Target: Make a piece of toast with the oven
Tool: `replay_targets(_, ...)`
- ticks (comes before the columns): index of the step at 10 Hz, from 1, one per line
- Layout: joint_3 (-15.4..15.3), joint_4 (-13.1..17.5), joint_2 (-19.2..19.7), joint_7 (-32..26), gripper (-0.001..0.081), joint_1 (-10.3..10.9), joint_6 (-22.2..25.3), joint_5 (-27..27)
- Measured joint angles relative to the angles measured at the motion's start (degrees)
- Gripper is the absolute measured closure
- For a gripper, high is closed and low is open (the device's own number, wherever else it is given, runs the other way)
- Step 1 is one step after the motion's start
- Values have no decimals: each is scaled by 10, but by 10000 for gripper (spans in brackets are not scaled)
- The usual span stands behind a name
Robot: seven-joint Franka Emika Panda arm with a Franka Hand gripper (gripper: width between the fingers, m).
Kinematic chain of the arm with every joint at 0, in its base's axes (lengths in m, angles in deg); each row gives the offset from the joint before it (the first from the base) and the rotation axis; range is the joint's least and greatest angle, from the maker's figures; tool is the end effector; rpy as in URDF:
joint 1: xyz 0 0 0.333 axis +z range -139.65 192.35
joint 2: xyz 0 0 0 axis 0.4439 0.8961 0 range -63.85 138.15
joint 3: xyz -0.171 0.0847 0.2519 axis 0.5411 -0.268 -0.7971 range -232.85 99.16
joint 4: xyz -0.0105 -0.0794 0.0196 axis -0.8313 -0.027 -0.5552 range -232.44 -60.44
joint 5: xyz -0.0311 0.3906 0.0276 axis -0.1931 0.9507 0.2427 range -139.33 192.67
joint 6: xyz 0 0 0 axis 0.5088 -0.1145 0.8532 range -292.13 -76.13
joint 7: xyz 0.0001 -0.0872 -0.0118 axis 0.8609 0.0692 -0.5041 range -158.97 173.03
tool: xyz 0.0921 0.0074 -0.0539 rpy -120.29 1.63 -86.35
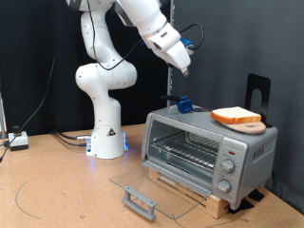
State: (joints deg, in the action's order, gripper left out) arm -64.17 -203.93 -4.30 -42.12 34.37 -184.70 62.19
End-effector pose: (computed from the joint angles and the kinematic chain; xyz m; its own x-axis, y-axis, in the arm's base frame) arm 0.3334 0.0737 0.5077 0.7101 0.5657 0.4193 0.7040 -0.5824 -0.4064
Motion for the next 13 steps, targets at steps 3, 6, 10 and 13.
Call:
replay_targets(3,-6,-52,-93,16,-1,-2,-10,2)
replay_targets(6,-3,-83,-169,102,-1,-29,13,2)
replay_targets(10,19,-82,-184,85,-1,-22,128,0)
replay_targets(13,16,-88,-184,83,-1,-20,119,1)
